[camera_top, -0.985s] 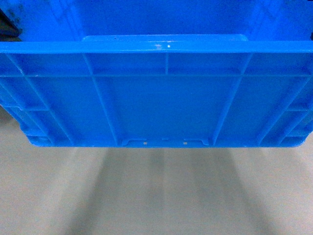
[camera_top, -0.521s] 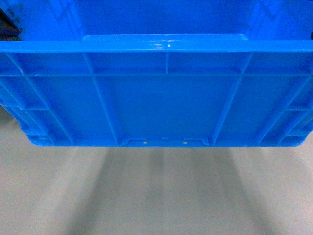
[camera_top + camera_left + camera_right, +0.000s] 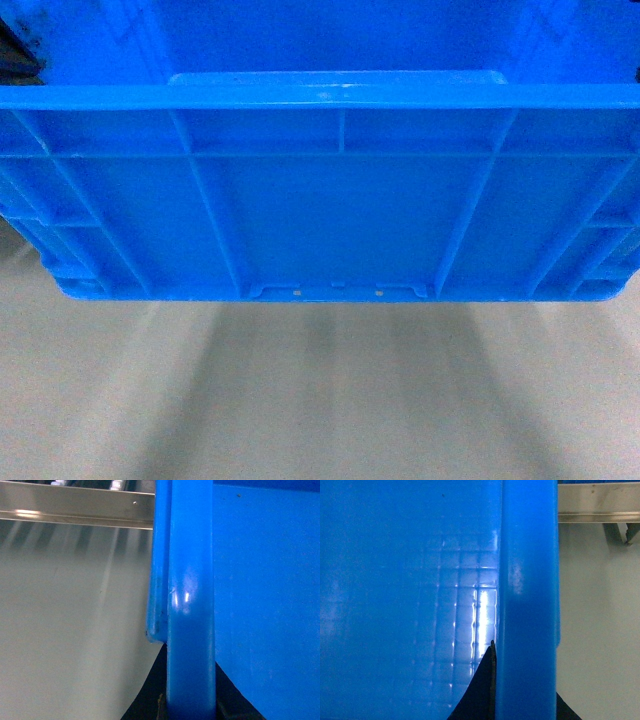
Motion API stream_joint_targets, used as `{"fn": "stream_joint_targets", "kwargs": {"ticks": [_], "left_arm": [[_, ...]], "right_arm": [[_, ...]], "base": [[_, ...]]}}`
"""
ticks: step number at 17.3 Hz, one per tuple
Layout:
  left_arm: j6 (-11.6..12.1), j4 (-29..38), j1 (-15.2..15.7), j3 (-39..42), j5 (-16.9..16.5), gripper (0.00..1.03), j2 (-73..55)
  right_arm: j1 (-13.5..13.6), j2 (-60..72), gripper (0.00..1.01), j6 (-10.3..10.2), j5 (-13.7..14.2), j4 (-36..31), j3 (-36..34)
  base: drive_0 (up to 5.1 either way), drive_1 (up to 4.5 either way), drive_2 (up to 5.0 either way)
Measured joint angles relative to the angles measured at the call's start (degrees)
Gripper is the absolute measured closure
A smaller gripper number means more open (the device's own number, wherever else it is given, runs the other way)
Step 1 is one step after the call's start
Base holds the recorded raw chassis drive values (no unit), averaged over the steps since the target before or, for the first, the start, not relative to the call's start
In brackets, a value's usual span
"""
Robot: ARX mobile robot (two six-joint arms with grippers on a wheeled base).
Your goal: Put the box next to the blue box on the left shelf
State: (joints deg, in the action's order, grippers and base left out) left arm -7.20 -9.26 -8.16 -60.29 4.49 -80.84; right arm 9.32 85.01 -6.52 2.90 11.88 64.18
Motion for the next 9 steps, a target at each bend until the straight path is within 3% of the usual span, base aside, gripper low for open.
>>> {"fn": "stream_joint_targets", "kwargs": {"ticks": [9], "left_arm": [[0.0,0.09,0.0,0.0,0.02,0.97,0.0]], "right_arm": [[0.0,0.0,0.95,0.04,0.0,-0.11,0.0]], "base": [[0.0,4.3,-4.2]]}}
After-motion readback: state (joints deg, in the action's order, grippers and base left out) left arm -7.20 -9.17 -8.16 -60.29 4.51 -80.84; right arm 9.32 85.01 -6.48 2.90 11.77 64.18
